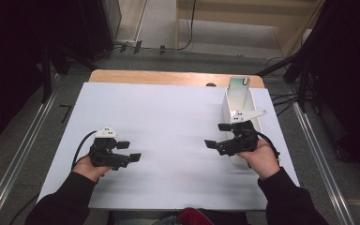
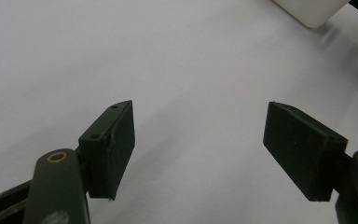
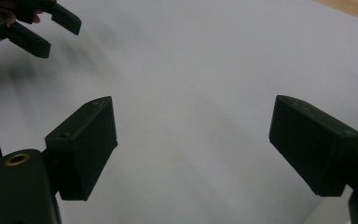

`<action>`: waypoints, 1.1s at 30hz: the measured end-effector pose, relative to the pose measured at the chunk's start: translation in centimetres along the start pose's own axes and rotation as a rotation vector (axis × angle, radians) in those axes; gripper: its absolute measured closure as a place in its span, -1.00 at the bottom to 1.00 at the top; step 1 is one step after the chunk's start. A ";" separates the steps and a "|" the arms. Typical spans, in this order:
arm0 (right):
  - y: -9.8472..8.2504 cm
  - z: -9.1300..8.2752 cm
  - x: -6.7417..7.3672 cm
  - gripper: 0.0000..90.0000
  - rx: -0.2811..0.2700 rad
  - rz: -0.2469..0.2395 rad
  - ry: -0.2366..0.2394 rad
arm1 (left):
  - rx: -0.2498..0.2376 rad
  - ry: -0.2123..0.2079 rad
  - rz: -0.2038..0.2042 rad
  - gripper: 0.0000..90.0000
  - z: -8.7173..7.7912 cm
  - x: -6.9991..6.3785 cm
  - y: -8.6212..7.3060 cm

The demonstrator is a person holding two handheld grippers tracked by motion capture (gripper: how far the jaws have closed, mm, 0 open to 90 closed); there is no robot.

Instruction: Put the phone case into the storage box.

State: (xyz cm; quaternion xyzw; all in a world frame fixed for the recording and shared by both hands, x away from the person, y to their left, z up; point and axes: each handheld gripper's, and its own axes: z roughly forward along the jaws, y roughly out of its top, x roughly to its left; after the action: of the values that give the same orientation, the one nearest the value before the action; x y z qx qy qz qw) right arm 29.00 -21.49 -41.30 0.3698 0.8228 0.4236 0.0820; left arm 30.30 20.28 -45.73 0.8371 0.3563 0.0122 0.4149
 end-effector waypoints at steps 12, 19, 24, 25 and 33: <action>-1.3 0.9 1.0 -0.70 0.027 -0.018 0.028 | 0.004 -0.001 0.007 -0.45 0.0 -0.1 0.0; -2.2 1.1 1.6 -0.70 0.012 -0.035 0.042 | 0.004 -0.002 0.007 -0.45 0.0 -0.1 0.0; -2.9 1.0 1.7 -0.70 0.008 -0.038 0.052 | 0.003 -0.004 0.010 -0.45 0.0 -0.1 0.0; -3.0 0.9 1.7 -0.70 0.005 -0.042 0.055 | 0.001 -0.005 0.012 -0.45 0.0 -0.1 0.0; -4.2 0.6 2.0 -0.70 0.001 -0.054 0.070 | 0.002 -0.008 0.014 -0.45 0.1 -0.2 0.0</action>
State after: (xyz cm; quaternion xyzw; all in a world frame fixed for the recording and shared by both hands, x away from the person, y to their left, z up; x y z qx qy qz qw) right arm 25.55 -21.29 -44.51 0.3323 0.8352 0.4334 0.0645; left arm 30.18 20.11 -45.72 0.8401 0.3487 0.0112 0.4154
